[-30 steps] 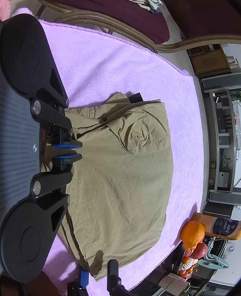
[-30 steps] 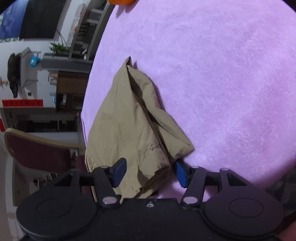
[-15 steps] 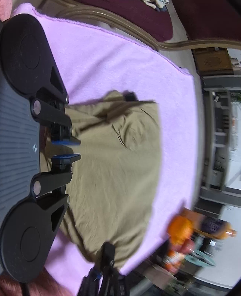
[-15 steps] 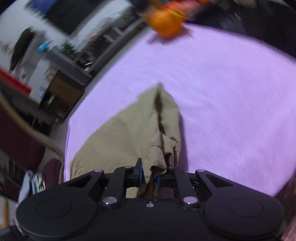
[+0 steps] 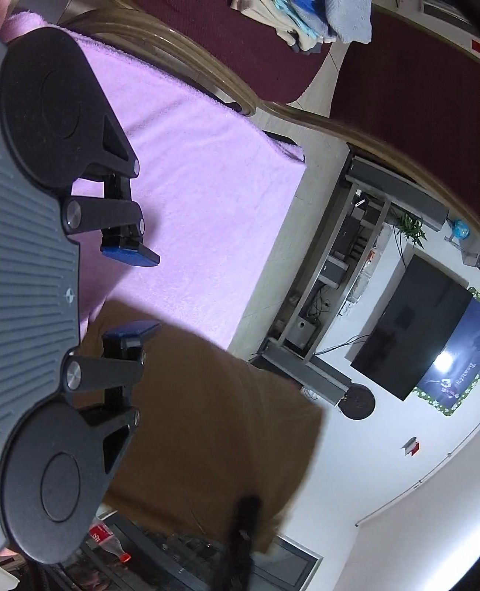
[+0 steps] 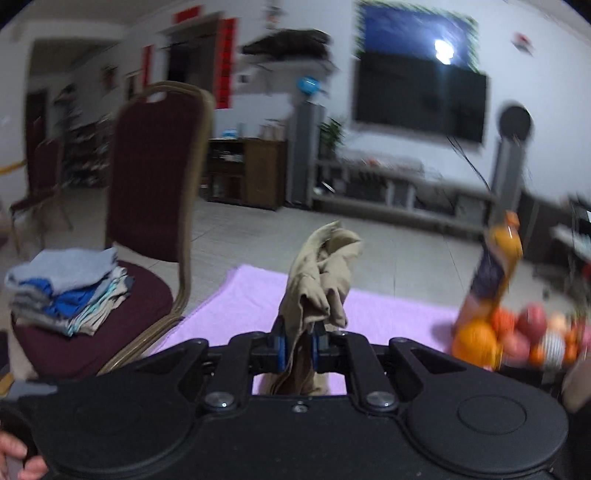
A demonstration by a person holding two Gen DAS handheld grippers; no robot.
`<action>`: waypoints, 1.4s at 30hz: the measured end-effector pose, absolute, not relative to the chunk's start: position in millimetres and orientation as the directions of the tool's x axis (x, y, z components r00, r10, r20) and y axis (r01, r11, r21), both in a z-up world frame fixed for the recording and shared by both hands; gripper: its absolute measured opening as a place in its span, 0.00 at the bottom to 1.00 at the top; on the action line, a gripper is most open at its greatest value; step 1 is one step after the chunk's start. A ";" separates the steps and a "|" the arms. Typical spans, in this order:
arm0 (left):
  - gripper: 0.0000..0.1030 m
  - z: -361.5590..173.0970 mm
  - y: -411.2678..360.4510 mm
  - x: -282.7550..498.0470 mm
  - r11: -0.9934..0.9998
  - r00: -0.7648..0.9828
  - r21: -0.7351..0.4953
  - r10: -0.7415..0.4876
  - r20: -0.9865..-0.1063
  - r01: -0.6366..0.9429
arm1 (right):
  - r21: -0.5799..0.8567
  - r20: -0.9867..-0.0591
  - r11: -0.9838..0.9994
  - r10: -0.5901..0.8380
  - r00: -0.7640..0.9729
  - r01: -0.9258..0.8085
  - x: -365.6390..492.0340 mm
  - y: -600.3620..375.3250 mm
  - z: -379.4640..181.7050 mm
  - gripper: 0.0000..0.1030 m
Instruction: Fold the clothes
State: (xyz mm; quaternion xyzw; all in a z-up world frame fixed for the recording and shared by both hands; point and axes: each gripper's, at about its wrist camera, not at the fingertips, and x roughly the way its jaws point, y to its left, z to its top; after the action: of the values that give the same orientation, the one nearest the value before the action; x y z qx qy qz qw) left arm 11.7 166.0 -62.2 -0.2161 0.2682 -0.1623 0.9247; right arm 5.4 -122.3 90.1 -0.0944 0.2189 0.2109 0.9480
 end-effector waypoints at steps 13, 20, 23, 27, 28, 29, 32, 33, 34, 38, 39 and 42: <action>0.32 -77.1 157.4 27.8 0.882 0.782 -0.449 -0.378 -0.496 0.142 | 0.079 -0.573 0.856 0.458 0.680 -0.511 68.1 -147.1 33.9 0.12; 0.32 -98.4 128.8 45.4 0.913 0.714 -0.382 -0.362 -0.600 0.142 | -0.070 -0.631 0.871 0.339 0.697 -0.487 139.4 -144.5 -39.5 0.13; 0.33 -105.7 110.8 54.0 0.927 0.685 -0.343 -0.348 -0.640 0.150 | -0.120 -0.666 0.882 0.269 0.696 -0.455 158.8 -143.0 -60.2 0.22; 0.33 -113.6 107.0 66.9 0.934 0.664 -0.338 -0.326 -0.673 0.116 | -0.136 -0.718 0.924 0.156 0.678 -0.356 165.3 -152.5 -61.7 0.43; 0.33 -114.6 109.1 68.0 0.932 0.661 -0.346 -0.326 -0.676 0.106 | -0.116 -0.729 0.935 0.149 0.668 -0.336 163.3 -159.7 -56.4 0.45; 0.35 -115.2 111.2 68.8 0.930 0.658 -0.354 -0.325 -0.679 0.094 | -0.091 -0.737 0.942 0.154 0.658 -0.323 157.8 -171.1 -49.7 0.48; 0.37 -116.0 118.0 71.0 0.915 0.644 -0.398 -0.341 -0.685 0.062 | -0.037 -0.751 0.954 0.171 0.637 -0.299 143.4 -204.7 -21.1 0.49; 0.38 -115.4 119.7 72.1 0.908 0.638 -0.416 -0.353 -0.685 0.055 | -0.022 -0.751 0.957 0.175 0.637 -0.289 136.6 -215.2 -10.0 0.52; 0.38 -113.9 120.7 73.6 0.899 0.631 -0.435 -0.368 -0.683 0.052 | -0.005 -0.748 0.961 0.179 0.639 -0.275 128.2 -225.0 0.6 0.55; 0.42 -97.4 117.0 82.8 0.877 0.624 -0.477 -0.403 -0.670 0.055 | 0.138 -0.718 0.965 0.251 0.649 -0.222 109.5 -256.1 27.9 0.63; 0.43 -94.0 115.8 87.3 0.884 0.624 -0.465 -0.393 -0.675 0.053 | 0.180 -0.709 0.961 0.274 0.649 -0.209 107.7 -261.5 31.0 0.63; 0.45 -97.2 108.4 102.4 0.909 0.592 -0.412 -0.366 -0.718 0.061 | 0.307 -0.694 0.941 0.324 0.643 -0.142 111.2 -268.0 14.2 0.63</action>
State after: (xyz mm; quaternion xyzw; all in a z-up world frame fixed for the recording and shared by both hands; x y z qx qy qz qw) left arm 102.4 108.4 -97.2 -0.1752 0.4347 -0.1219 0.8749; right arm 111.2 -268.0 14.2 0.1128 0.4022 0.1295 0.8993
